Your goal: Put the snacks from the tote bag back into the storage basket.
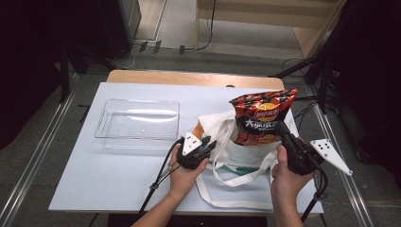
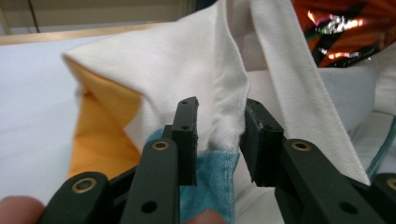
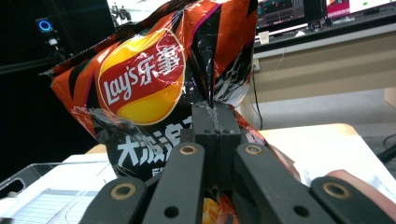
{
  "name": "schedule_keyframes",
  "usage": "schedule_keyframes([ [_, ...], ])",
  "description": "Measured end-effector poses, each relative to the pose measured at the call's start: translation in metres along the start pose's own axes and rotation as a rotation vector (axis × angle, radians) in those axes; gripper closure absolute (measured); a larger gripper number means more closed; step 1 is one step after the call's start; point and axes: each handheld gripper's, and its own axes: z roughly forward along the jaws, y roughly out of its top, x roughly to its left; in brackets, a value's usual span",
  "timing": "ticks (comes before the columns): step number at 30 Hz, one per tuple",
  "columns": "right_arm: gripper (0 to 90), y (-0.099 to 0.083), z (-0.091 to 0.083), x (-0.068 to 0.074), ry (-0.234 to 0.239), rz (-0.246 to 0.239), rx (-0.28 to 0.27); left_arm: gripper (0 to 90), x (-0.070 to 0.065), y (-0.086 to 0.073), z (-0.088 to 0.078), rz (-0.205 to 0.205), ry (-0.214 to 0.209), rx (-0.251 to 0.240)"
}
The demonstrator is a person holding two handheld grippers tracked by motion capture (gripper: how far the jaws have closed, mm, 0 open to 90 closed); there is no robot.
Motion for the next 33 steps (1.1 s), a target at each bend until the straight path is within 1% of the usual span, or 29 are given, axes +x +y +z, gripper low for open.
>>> schedule_keyframes([
  [1, 90.0, -0.001, 0.000, 0.000, -0.002, 0.002, 0.005, 68.5, 0.000, 0.002, -0.003, -0.012, -0.002, 0.003],
  [3, 90.0, -0.001, 0.000, 0.000, -0.004, -0.002, 0.003, 67.0, -0.001, 0.006, -0.007, -0.018, -0.007, -0.021],
  [7, 90.0, -0.002, 0.000, 0.001, -0.004, -0.002, 0.006, 66.1, -0.007, 0.020, -0.017, -0.006, 0.008, -0.078],
  [8, 90.0, -0.003, 0.001, 0.002, 0.001, -0.006, 0.010, 66.0, -0.008, 0.023, -0.018, -0.007, 0.005, -0.082],
  [10, 90.0, -0.008, 0.003, 0.003, -0.001, -0.012, 0.019, 65.1, -0.009, 0.029, -0.018, -0.017, -0.016, -0.089],
  [12, 90.0, -0.014, 0.004, 0.005, -0.007, -0.021, 0.036, 64.3, -0.011, 0.034, -0.018, -0.028, -0.037, -0.104],
  [14, 90.0, -0.017, 0.005, 0.006, -0.005, -0.023, 0.042, 63.8, -0.014, 0.040, -0.017, -0.024, -0.060, -0.117],
  [19, 90.0, -0.020, 0.005, 0.009, 0.000, -0.039, 0.054, 61.4, -0.021, 0.057, -0.012, -0.016, -0.082, -0.142],
  [23, 90.0, -0.024, 0.005, 0.011, 0.005, -0.045, 0.067, 58.8, -0.025, 0.069, -0.007, 0.005, -0.092, -0.155],
  [25, 90.0, -0.026, 0.005, 0.012, 0.011, -0.049, 0.074, 57.3, -0.026, 0.073, -0.005, 0.002, -0.091, -0.157],
  [28, 90.0, -0.028, 0.005, 0.013, 0.015, -0.063, 0.081, 56.3, -0.025, 0.075, -0.002, -0.002, -0.106, -0.168],
  [30, 90.0, -0.030, 0.005, 0.015, 0.020, -0.073, 0.092, 58.1, -0.025, 0.076, 0.000, 0.010, -0.125, -0.179],
  [31, 90.0, -0.030, 0.006, 0.015, 0.021, -0.079, 0.096, 59.5, -0.026, 0.076, 0.002, 0.020, -0.120, -0.180],
  [33, 90.0, -0.032, 0.007, 0.016, 0.029, -0.089, 0.114, 62.1, -0.026, 0.076, 0.005, 0.026, -0.121, -0.185],
])
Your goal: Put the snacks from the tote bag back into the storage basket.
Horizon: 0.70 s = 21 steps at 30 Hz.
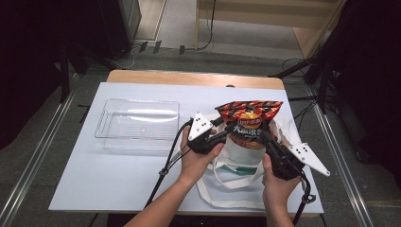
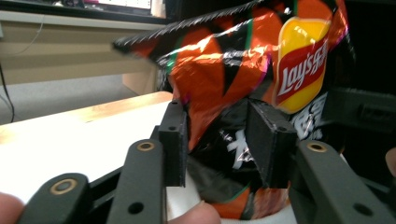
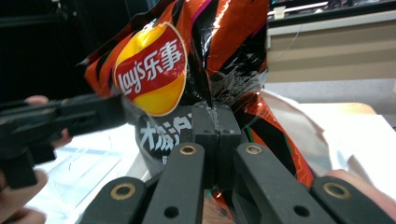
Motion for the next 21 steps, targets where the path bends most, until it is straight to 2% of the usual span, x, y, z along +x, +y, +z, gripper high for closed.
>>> schedule_keyframes([
  [3, 90.0, -0.003, 0.001, 0.001, -0.007, -0.018, 0.016, 73.9, 0.000, 0.000, 0.003, 0.011, 0.006, 0.007],
  [6, 90.0, -0.004, 0.001, 0.003, -0.003, -0.041, 0.027, 90.0, -0.001, 0.001, 0.005, 0.012, 0.026, 0.046],
  [9, 90.0, -0.005, 0.001, 0.006, -0.010, -0.061, 0.027, 90.0, -0.002, 0.004, 0.005, 0.001, 0.032, 0.057],
  [12, 90.0, -0.003, -0.001, 0.006, -0.028, -0.079, 0.018, 90.0, -0.001, 0.008, 0.001, -0.028, 0.007, 0.045],
  [13, 87.3, -0.003, -0.002, 0.006, -0.038, -0.081, 0.011, 90.0, -0.001, 0.009, -0.001, -0.033, -0.002, 0.037],
  [14, 79.4, -0.002, -0.004, 0.006, -0.049, -0.084, -0.001, 90.0, -0.001, 0.011, -0.002, -0.036, -0.014, 0.028],
  [16, 56.4, 0.000, -0.005, 0.005, -0.083, -0.087, -0.024, 90.0, 0.000, 0.013, -0.005, -0.029, -0.037, 0.021],
  [17, 49.0, 0.002, -0.004, 0.004, -0.108, -0.092, -0.026, 90.0, 0.000, 0.012, -0.006, -0.021, -0.051, 0.014],
  [18, 44.2, 0.004, -0.003, 0.002, -0.114, -0.092, -0.030, 90.0, 0.000, 0.012, -0.007, -0.009, -0.061, 0.010],
  [20, 37.2, 0.010, 0.000, -0.006, -0.072, -0.054, -0.009, 90.0, 0.001, 0.010, -0.008, 0.002, -0.084, 0.009],
  [21, 38.9, 0.012, 0.004, -0.011, -0.030, -0.032, 0.015, 90.0, 0.002, 0.009, -0.008, 0.000, -0.102, 0.009],
])
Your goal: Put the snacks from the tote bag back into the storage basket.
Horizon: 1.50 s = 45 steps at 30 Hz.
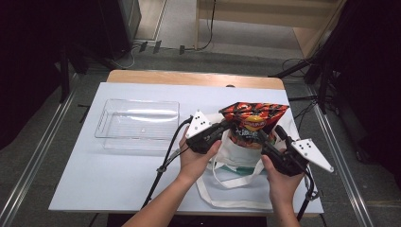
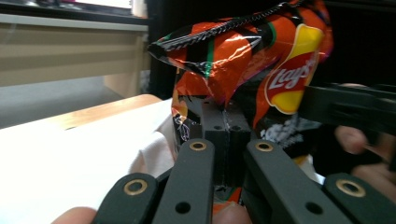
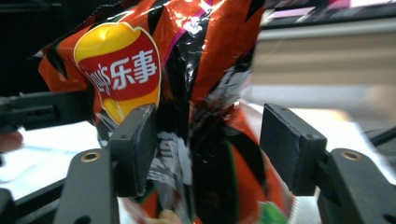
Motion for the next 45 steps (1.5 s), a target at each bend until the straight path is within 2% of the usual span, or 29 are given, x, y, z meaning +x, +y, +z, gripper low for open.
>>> schedule_keyframes([
  [3, 59.9, 0.001, 0.005, -0.006, 0.081, 0.013, 0.033, 90.0, 0.001, -0.003, 0.001, -0.004, -0.017, 0.004],
  [5, 74.3, -0.001, 0.005, -0.004, 0.078, -0.010, 0.040, 90.0, 0.001, -0.004, 0.001, -0.005, -0.005, 0.003],
  [7, 89.0, -0.003, 0.004, -0.002, 0.034, -0.054, 0.045, 88.9, 0.003, -0.005, 0.001, -0.030, 0.006, 0.000],
  [8, 90.0, -0.004, 0.003, -0.001, 0.025, -0.059, 0.047, 85.4, 0.005, -0.005, 0.001, -0.046, 0.010, -0.008],
  [10, 90.0, -0.006, 0.002, -0.002, 0.036, -0.045, 0.037, 66.9, 0.006, -0.003, 0.001, -0.068, 0.056, -0.015],
  [12, 90.0, -0.008, 0.000, -0.002, 0.028, -0.039, 0.026, 54.0, 0.009, -0.001, 0.000, -0.104, 0.047, -0.033],
  [13, 90.0, -0.008, 0.000, -0.002, 0.030, -0.038, 0.024, 50.9, 0.009, -0.001, 0.000, -0.104, 0.047, -0.033],
  [14, 90.0, -0.009, 0.000, 0.000, 0.036, -0.046, 0.027, 48.7, 0.009, 0.001, -0.002, -0.097, 0.038, -0.061],
  [18, 90.0, -0.013, 0.001, 0.005, 0.047, -0.090, 0.031, 49.8, 0.007, 0.005, 0.001, -0.108, 0.016, -0.061],
  [20, 90.0, -0.014, 0.000, 0.007, 0.049, -0.101, 0.035, 59.0, 0.008, 0.005, 0.003, -0.127, 0.007, -0.042],
  [21, 90.0, -0.014, 0.000, 0.007, 0.050, -0.109, 0.036, 66.3, 0.007, 0.005, 0.005, -0.119, 0.003, -0.034],
  [23, 90.0, -0.014, -0.001, 0.008, 0.039, -0.123, 0.039, 81.6, 0.004, 0.004, 0.007, -0.105, 0.021, -0.011],
  [25, 90.0, -0.015, -0.002, 0.009, 0.036, -0.134, 0.042, 86.6, 0.003, 0.004, 0.008, -0.105, 0.022, -0.008],
  [26, 88.8, -0.015, -0.003, 0.009, 0.030, -0.142, 0.038, 90.0, 0.003, 0.005, 0.008, -0.107, 0.024, -0.005],
  [27, 85.9, -0.016, -0.004, 0.008, 0.031, -0.145, 0.032, 90.0, 0.004, 0.006, 0.008, -0.119, 0.007, -0.008],
  [29, 67.4, -0.016, -0.007, 0.007, 0.060, -0.141, 0.003, 90.0, 0.004, 0.010, 0.007, -0.128, -0.032, -0.002],
  [30, 53.3, -0.017, -0.010, 0.006, 0.066, -0.156, -0.015, 90.0, 0.003, 0.012, 0.007, -0.123, -0.041, -0.006],
  [31, 46.1, -0.018, -0.011, 0.006, 0.042, -0.168, -0.013, 90.0, 0.003, 0.014, 0.007, -0.116, -0.043, -0.005],
  [33, 36.0, -0.021, -0.013, 0.002, 0.026, -0.169, -0.001, 90.0, 0.001, 0.017, 0.006, -0.101, -0.048, -0.005],
  [35, 30.9, -0.027, -0.016, -0.007, 0.008, -0.130, 0.013, 90.0, 0.000, 0.020, 0.005, -0.094, -0.050, -0.013],
  [37, 28.9, -0.038, -0.019, -0.014, -0.002, -0.112, 0.036, 90.0, -0.001, 0.021, 0.005, -0.093, -0.057, -0.018],
  [40, 27.4, -0.048, -0.024, -0.020, 0.015, -0.099, 0.077, 90.0, -0.001, 0.024, 0.004, -0.086, -0.070, -0.026],
  [42, 26.7, -0.052, -0.028, -0.024, 0.010, -0.081, 0.099, 90.0, -0.001, 0.026, 0.004, -0.088, -0.078, -0.033],
  [45, 26.6, -0.053, -0.032, -0.027, 0.019, -0.055, 0.095, 90.0, -0.003, 0.032, 0.003, -0.091, -0.088, -0.051],
])
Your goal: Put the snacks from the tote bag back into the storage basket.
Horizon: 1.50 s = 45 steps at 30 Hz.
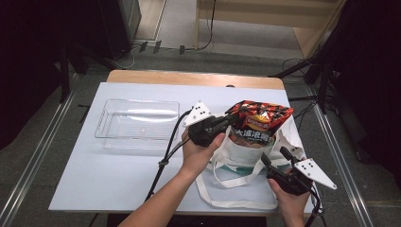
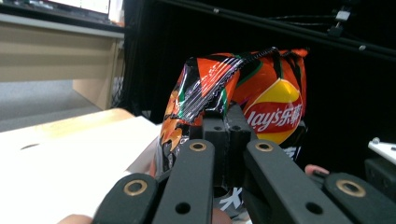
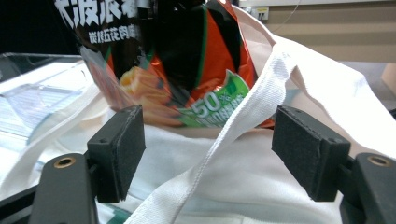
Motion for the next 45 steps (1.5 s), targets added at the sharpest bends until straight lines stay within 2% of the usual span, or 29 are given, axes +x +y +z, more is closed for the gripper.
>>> schedule_keyframes([
  [7, 24.8, 0.004, -0.006, 0.008, 0.027, -0.004, -0.029, 90.0, -0.012, 0.019, -0.003, 0.042, -0.026, -0.043],
  [13, 21.0, 0.007, -0.006, 0.014, 0.040, -0.003, -0.038, 90.0, -0.013, 0.031, -0.003, 0.042, -0.033, -0.066],
  [20, 20.2, 0.005, -0.002, 0.015, 0.016, -0.015, -0.006, 90.0, -0.017, 0.041, -0.009, 0.040, -0.049, -0.099],
  [22, 23.3, 0.003, 0.003, 0.015, -0.035, -0.017, 0.039, 90.0, -0.018, 0.042, -0.011, 0.047, -0.053, -0.105],
  [24, 27.0, -0.001, 0.009, 0.011, -0.113, 0.004, 0.091, 90.0, -0.018, 0.043, -0.013, 0.043, -0.056, -0.110],
  [26, 36.7, -0.005, 0.012, 0.003, -0.184, 0.050, 0.133, 90.0, -0.019, 0.044, -0.014, 0.042, -0.056, -0.112],
  [28, 59.9, -0.008, 0.010, -0.005, -0.228, 0.081, 0.149, 90.0, -0.019, 0.043, -0.015, 0.044, -0.059, -0.113],
  [30, 73.7, -0.009, 0.008, -0.012, -0.231, 0.093, 0.158, 90.0, -0.019, 0.042, -0.014, 0.034, -0.063, -0.115],
  [31, 80.1, -0.009, 0.008, -0.013, -0.255, 0.093, 0.172, 90.0, -0.019, 0.041, -0.014, 0.033, -0.065, -0.113],
  [33, 84.2, -0.011, 0.008, -0.015, -0.317, 0.070, 0.188, 90.0, -0.020, 0.040, -0.014, 0.028, -0.072, -0.115],
  [34, 84.8, -0.011, 0.008, -0.017, -0.337, 0.086, 0.196, 90.0, -0.020, 0.040, -0.013, 0.026, -0.078, -0.117],
  [36, 81.2, -0.013, 0.007, -0.026, -0.356, 0.177, 0.191, 90.0, -0.021, 0.040, -0.014, 0.031, -0.077, -0.116],
  [38, 72.8, -0.016, 0.006, -0.033, -0.377, 0.216, 0.206, 90.0, -0.021, 0.040, -0.013, 0.027, -0.080, -0.115],
  [40, 54.7, -0.018, 0.005, -0.036, -0.374, 0.218, 0.185, 90.0, -0.021, 0.039, -0.012, 0.029, -0.080, -0.115],
  [42, 39.2, -0.016, 0.003, -0.033, -0.325, 0.223, 0.136, 90.0, -0.022, 0.038, -0.010, 0.026, -0.080, -0.111],
  [43, 34.7, -0.012, 0.002, -0.027, -0.319, 0.204, 0.106, 90.0, -0.022, 0.037, -0.009, 0.023, -0.080, -0.114],
  [45, 29.9, -0.008, -0.002, -0.016, -0.353, 0.163, 0.059, 90.0, -0.024, 0.037, -0.007, 0.024, -0.083, -0.110],
])
